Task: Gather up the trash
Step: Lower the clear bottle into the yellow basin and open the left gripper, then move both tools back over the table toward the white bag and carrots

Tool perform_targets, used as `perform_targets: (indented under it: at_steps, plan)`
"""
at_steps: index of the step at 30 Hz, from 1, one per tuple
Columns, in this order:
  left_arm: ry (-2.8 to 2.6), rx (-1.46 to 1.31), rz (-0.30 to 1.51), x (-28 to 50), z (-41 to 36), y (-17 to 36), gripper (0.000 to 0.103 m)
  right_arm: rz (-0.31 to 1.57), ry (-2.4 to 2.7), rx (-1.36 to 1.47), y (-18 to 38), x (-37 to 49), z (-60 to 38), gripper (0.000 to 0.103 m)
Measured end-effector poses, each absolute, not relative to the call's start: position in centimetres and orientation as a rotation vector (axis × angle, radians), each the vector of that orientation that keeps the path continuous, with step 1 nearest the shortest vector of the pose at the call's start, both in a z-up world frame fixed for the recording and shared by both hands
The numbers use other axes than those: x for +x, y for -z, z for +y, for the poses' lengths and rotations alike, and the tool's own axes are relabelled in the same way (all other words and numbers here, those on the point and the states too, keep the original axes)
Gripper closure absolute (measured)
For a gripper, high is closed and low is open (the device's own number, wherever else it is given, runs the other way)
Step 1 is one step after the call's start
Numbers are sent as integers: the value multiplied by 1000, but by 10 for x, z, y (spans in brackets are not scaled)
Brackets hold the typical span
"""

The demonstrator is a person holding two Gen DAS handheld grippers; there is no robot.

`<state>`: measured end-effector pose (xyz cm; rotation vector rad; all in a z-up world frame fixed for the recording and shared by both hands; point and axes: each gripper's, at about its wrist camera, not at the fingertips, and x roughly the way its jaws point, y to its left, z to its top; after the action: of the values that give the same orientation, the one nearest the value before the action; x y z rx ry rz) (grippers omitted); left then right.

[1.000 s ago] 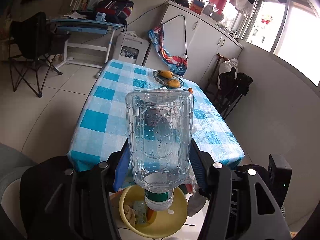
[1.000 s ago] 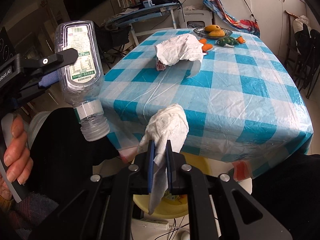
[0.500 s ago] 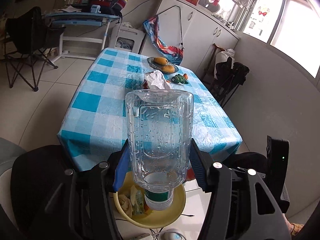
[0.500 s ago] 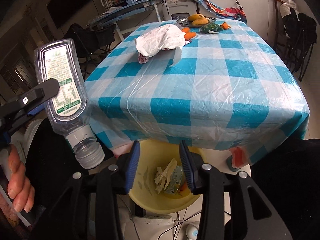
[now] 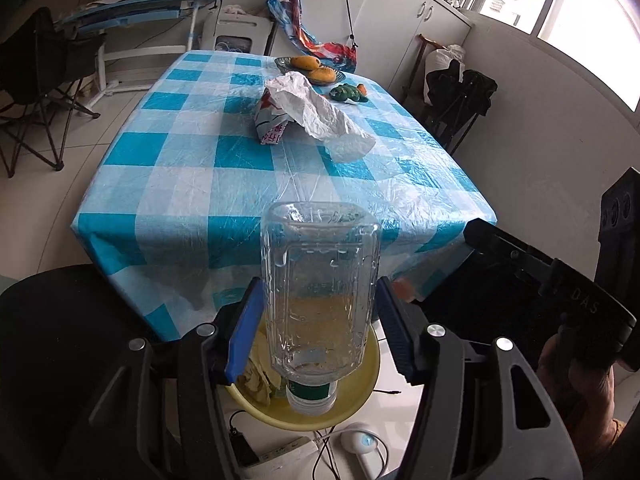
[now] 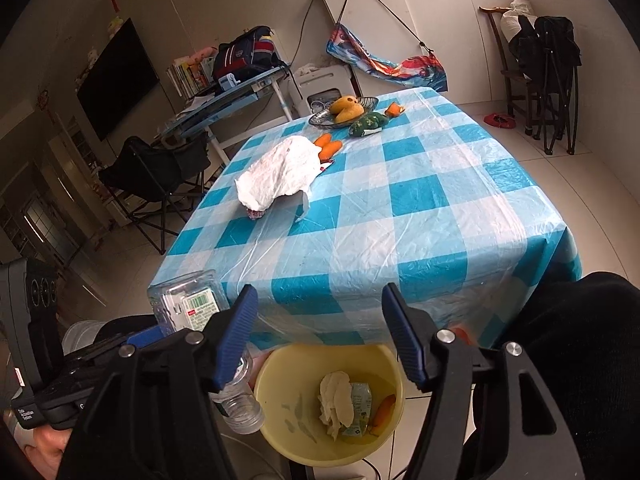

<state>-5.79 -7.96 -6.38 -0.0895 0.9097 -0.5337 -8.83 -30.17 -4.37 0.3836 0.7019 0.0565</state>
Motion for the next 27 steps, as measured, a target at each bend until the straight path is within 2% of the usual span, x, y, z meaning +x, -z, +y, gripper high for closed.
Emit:
perform_targets:
  at_steps: [5,11,15,27]
  plan:
    - [508,-103,882,-62,-72,61,35,702,-56,382,44,-88,-302,38]
    - [473,-122,866,-59,-65,57,33,707,-58,369,44,-89,-299,37]
    - [433,-135,836,-59,-58,54,29,709,-58,368,44,-89,-298,37]
    - [362,-175,812,-53,-45,53,28,710,-60,364,45,-90,-297,37]
